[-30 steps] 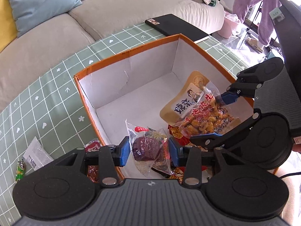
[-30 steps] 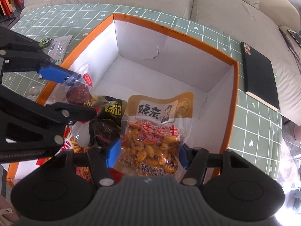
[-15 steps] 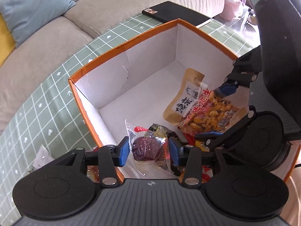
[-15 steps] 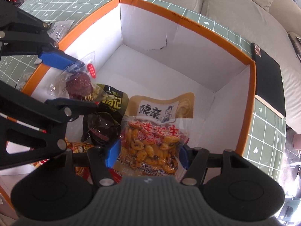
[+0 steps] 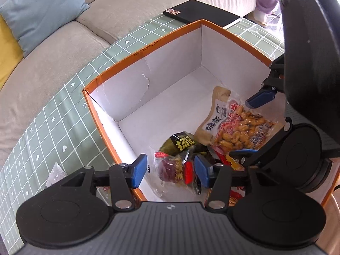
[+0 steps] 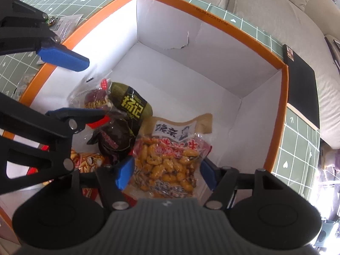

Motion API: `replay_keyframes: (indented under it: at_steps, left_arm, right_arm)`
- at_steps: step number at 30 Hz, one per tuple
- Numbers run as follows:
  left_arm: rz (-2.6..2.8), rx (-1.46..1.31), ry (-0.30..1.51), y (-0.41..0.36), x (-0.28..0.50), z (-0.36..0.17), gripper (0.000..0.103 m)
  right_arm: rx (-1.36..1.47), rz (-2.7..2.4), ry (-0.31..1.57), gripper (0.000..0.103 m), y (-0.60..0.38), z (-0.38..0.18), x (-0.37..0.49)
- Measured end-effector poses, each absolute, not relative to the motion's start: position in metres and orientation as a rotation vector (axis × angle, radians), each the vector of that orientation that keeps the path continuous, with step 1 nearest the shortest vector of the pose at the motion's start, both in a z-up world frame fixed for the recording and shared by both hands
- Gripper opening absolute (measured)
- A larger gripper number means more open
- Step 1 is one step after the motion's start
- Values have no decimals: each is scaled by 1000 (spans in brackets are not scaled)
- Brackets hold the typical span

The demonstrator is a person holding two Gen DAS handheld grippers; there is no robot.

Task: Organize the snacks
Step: 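Open both tools to drop the packets into the box, then move both tools back over the remaining snacks on the table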

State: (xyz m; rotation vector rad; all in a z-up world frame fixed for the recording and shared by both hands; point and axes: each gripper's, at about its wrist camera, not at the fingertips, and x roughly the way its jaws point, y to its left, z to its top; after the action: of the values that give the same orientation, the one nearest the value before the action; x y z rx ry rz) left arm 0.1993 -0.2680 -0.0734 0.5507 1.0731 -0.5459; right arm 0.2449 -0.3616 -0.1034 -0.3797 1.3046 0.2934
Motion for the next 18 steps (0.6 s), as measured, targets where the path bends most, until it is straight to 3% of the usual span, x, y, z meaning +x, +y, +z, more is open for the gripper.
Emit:
replay_keyframes:
  at_steps: [2,12,14,18]
  left_arm:
    - [-530,565,1068,-269,197,-69,69]
    - [-532,569,1087,-270,182,-48,82]
    - [-522,582,1078,-269,178,-44,88]
    - [-519,569,1068,-262,173,-37,89]
  right_arm:
    - [-398,295,1309,71,-361,-102,243]
    - [-445,307,1313,91,-362,-87,229]
    - [-457,312,1312,91,-361,-84,225]
    - [-464,302,1307,92,-359,-75,215]
